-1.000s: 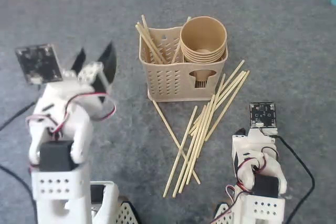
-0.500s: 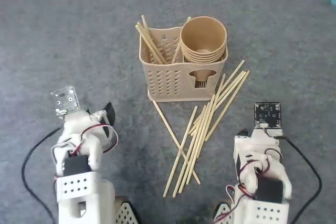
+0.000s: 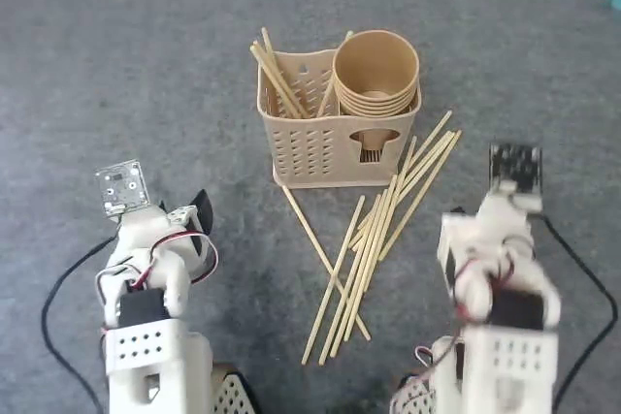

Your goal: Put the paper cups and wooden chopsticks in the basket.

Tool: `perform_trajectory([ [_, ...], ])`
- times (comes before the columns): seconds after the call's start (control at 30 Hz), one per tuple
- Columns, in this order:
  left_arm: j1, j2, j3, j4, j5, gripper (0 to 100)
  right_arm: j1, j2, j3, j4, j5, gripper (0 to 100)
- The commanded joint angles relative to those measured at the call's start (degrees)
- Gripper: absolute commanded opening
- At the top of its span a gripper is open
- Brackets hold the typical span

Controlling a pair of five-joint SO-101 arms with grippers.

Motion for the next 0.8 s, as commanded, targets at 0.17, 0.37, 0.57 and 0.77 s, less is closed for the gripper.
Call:
perform_trajectory([
  [0.17, -0.5, -0.9, -0.3, -0.5, -0.7, 22, -0.3, 38.6, -23.8, -6.2, -9.7, 10.4],
  [0.37, -0.4, -1.2, 0.3, -0.8, -0.8, 22, -0.3, 57.2, -35.6, -10.4, -12.5, 10.5],
  [0.57, -0.4, -1.2, 0.3, -0.9, -1.2, 22, -0.2, 73.4, -48.2, -11.9, -13.3, 10.5],
  [0.77, -0.4, -1.1, 0.6, -2.4, -3.3, 22, -0.1, 87.3, -59.5, -12.1, -13.2, 10.5],
])
